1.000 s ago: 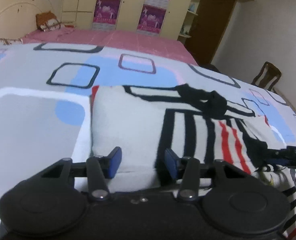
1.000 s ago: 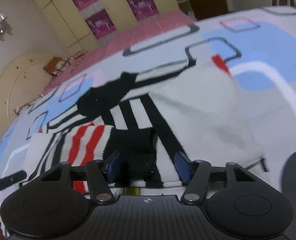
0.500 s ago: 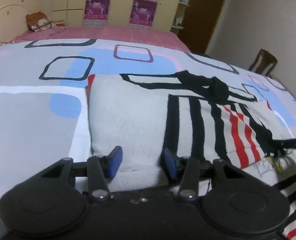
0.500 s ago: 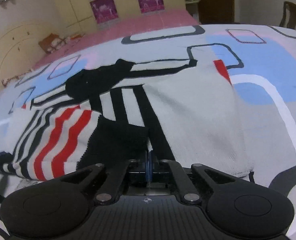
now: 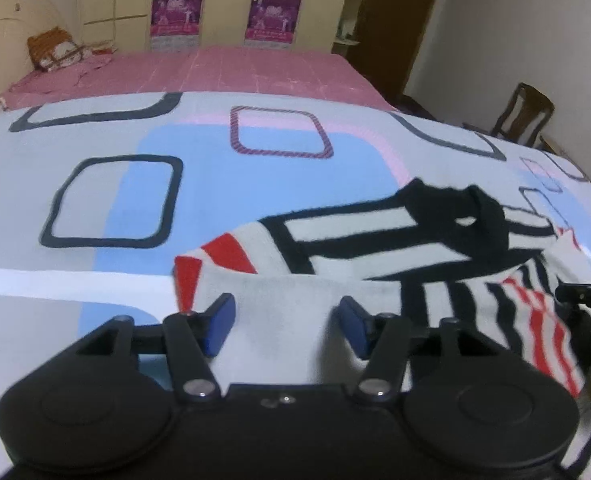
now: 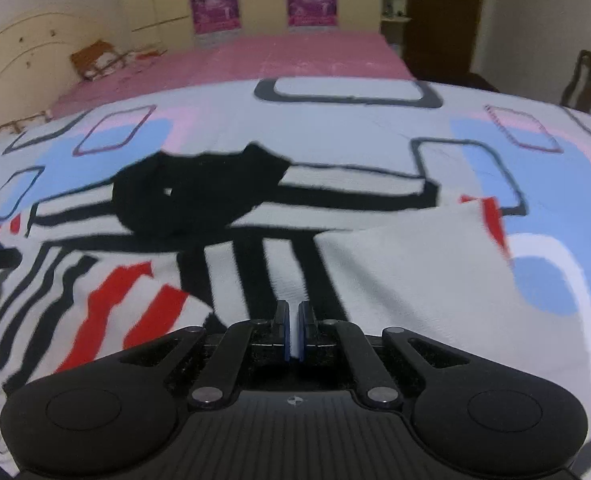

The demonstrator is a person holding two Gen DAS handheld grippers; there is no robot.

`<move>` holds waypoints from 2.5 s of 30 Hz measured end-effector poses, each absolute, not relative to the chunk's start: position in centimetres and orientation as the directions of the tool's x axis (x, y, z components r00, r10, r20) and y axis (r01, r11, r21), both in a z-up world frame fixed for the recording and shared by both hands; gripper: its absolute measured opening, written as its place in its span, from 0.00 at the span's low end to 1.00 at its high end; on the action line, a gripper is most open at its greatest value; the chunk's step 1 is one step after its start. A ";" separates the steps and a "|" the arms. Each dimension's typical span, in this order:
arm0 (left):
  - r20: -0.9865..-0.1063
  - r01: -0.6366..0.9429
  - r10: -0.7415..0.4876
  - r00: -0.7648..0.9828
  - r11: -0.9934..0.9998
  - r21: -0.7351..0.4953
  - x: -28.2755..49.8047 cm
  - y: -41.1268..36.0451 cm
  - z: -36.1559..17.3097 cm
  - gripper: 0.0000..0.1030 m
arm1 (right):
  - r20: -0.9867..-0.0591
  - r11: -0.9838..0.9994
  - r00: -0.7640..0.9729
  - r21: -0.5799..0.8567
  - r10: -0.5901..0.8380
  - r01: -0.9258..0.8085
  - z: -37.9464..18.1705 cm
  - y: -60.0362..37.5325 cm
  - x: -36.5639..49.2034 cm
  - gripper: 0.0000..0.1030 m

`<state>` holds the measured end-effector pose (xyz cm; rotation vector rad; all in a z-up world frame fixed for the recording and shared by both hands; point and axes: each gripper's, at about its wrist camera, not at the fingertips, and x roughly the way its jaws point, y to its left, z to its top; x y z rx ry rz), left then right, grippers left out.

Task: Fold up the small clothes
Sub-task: 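Release the sleeve and press the folded side flat with the left tool, then grasp the black hem with both tools and lift it toward the collar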

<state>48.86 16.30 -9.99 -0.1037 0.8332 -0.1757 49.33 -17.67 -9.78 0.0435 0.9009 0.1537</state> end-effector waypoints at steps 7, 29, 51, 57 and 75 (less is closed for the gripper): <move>-0.657 0.198 -0.289 0.696 0.957 -0.211 45.1 11.2 -8.0 0.57 | -0.707 0.953 0.643 0.171 0.295 -0.250 -8.1 -11.0 48.0 0.25; -0.678 0.211 -0.234 0.697 0.970 -0.117 38.0 8.6 -9.5 0.56 | -0.738 0.922 0.578 0.160 0.348 -0.351 -9.8 -10.7 42.5 0.48; -0.703 0.168 -0.178 0.688 0.982 -0.085 35.6 11.6 -10.4 0.51 | -0.770 0.982 0.609 0.137 0.190 -0.133 -10.6 -17.6 41.6 0.30; -0.698 0.170 -0.172 0.695 0.983 -0.074 35.2 11.5 -9.7 0.56 | -0.749 0.983 0.637 0.142 0.181 -0.113 -9.2 -17.5 40.8 0.30; -0.666 0.118 -0.069 0.743 0.993 0.030 28.6 10.9 -6.3 0.82 | -0.671 0.962 0.698 0.253 0.250 -0.102 -5.2 -22.1 33.9 0.58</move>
